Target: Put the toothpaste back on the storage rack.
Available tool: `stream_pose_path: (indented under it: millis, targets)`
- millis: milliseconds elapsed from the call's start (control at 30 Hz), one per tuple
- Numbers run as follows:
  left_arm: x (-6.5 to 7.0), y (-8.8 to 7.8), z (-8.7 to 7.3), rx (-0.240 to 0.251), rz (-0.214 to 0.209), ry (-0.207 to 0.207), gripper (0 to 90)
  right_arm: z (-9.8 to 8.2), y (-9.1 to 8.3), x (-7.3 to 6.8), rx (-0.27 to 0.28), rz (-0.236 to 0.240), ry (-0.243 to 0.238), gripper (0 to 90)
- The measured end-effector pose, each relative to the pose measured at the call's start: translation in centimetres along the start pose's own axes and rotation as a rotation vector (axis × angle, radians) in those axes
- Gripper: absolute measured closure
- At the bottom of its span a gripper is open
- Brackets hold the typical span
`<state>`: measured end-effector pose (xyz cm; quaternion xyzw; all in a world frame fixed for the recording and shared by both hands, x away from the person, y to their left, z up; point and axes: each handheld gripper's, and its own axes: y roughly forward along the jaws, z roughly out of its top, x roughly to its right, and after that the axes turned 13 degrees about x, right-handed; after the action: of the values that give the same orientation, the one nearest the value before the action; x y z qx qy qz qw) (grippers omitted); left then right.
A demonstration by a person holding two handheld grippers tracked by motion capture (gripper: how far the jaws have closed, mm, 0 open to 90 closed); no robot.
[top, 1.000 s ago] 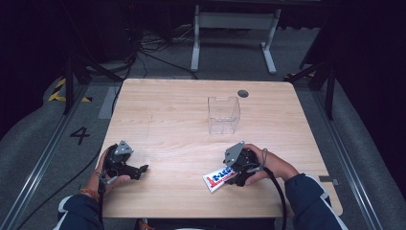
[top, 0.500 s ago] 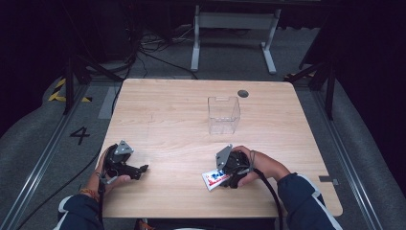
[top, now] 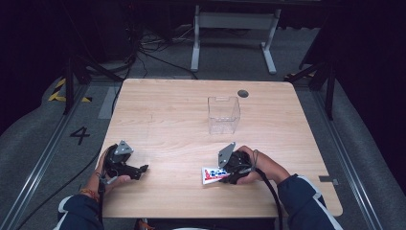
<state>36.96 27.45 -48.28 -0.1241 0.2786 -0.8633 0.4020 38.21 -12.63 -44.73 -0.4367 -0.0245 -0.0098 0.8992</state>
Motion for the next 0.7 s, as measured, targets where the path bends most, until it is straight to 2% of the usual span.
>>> stream_pose_path:
  millis: [100,333,467,500,533,700]
  targets:
    - [0.0,0.0,0.0,0.000,-0.001,-0.003,0.7,-0.4,-0.9,-0.2,0.039,-0.007,0.011,61.3]
    - [0.0,0.0,0.0,-0.003,-0.001,-0.001,0.7,-0.6,-2.1,0.1,0.102,-0.028,0.026,63.7]
    - [0.0,0.0,0.0,0.001,-0.001,-0.004,0.7,-1.0,-3.4,0.5,0.170,-0.085,0.061,65.7]
    - [0.0,0.0,0.0,0.001,-0.001,-0.004,0.7,-1.0,-3.4,0.5,0.170,-0.085,0.061,65.7]
    - [0.0,0.0,0.0,0.000,-0.001,-0.004,0.7,-1.3,-4.3,0.8,0.210,-0.109,0.085,66.1]
    - [0.0,0.0,0.0,0.000,-0.001,-0.004,0.7,-1.7,-5.5,1.2,0.261,-0.175,0.125,66.5]
